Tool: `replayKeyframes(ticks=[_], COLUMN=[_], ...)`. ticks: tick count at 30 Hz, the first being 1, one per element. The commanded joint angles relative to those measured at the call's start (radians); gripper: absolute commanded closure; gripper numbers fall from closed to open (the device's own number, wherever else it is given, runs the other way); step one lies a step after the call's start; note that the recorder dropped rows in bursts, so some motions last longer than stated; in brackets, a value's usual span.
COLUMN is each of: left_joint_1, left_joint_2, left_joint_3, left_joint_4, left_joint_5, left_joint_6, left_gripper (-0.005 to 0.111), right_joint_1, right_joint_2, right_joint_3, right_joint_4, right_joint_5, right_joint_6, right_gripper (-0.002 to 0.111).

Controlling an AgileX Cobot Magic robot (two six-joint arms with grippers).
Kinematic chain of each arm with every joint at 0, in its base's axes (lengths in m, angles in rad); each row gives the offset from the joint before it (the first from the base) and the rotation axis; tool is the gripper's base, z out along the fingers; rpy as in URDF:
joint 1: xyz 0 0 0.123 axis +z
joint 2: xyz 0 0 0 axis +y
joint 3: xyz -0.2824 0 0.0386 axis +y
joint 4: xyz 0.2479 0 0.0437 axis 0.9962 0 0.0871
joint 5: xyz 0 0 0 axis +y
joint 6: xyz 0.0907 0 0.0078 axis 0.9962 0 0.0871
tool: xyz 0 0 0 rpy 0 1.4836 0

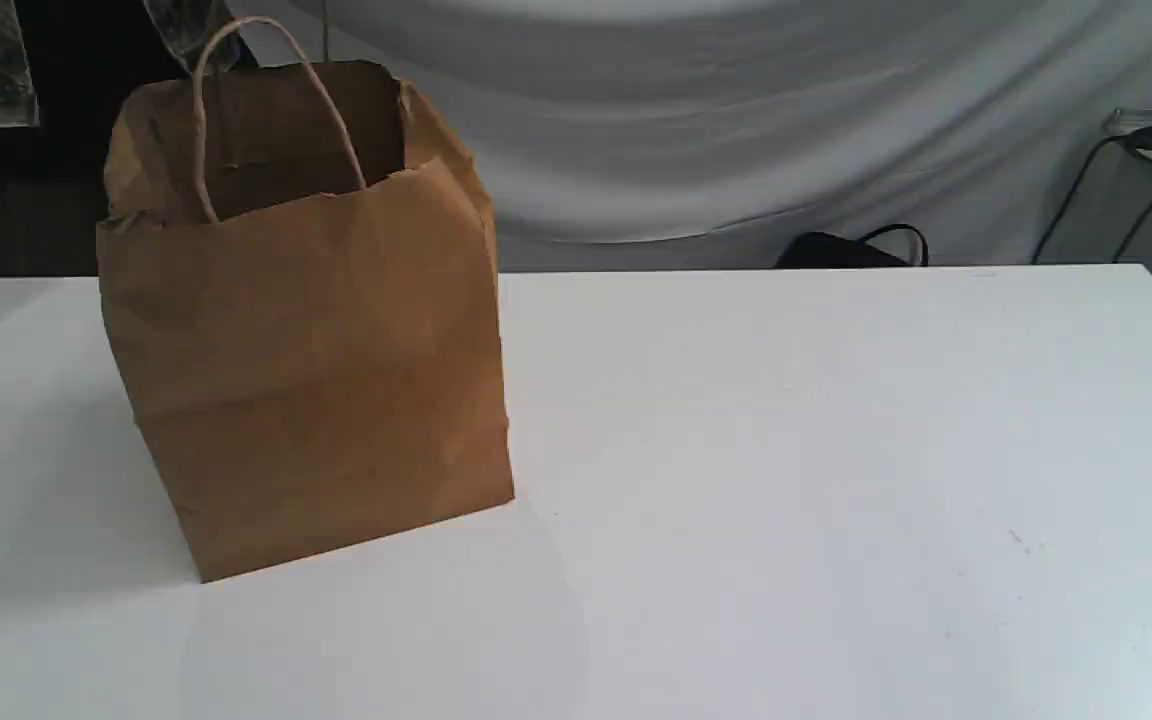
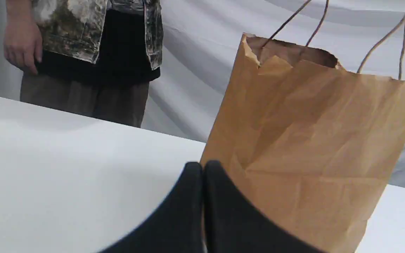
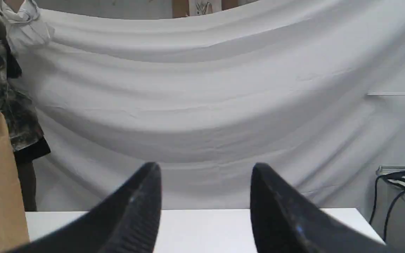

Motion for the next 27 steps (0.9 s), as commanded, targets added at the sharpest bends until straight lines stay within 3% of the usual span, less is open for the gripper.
replayKeyframes(ticks=[1,6,13,15,22,27], left_joint_1=[-0.004,-0.004,-0.004,-0.004,-0.004,-0.004], left_joint_2=[-0.004,-0.004,-0.004,-0.004,-0.004,-0.004], left_joint_3=[0.004,0.004,0.004,0.004,0.004,0.004], left_joint_4=[0.003,0.003,0.003,0.003,0.003,0.003], left_joint_5=[-0.001,-0.001,-0.001,-0.001,-0.001,-0.001], left_joint_6=[-0.010,-0.010,-0.010,-0.010,-0.010,-0.010], left_gripper=[0.107,0.107,0.107,0.107,0.107,0.107], right_joint_1=[-0.002,-0.002,-0.002,-0.002,-0.002,-0.002], right_joint_2=[-0.007,-0.007,-0.007,-0.007,-0.007,-0.007], right_joint_3=[0.003,0.003,0.003,0.003,0.003,0.003], right_joint_4=[0.017,-0.082,-0.848,-0.953,-0.931,-0.937], right_joint_5=[0.006,0.010,0.071,0.107,0.263,0.266], right_joint_6=[0.029,0.083,0.917,1.016,0.953,0.953], right_gripper=[0.067,0.067,0.067,0.067,0.067,0.067])
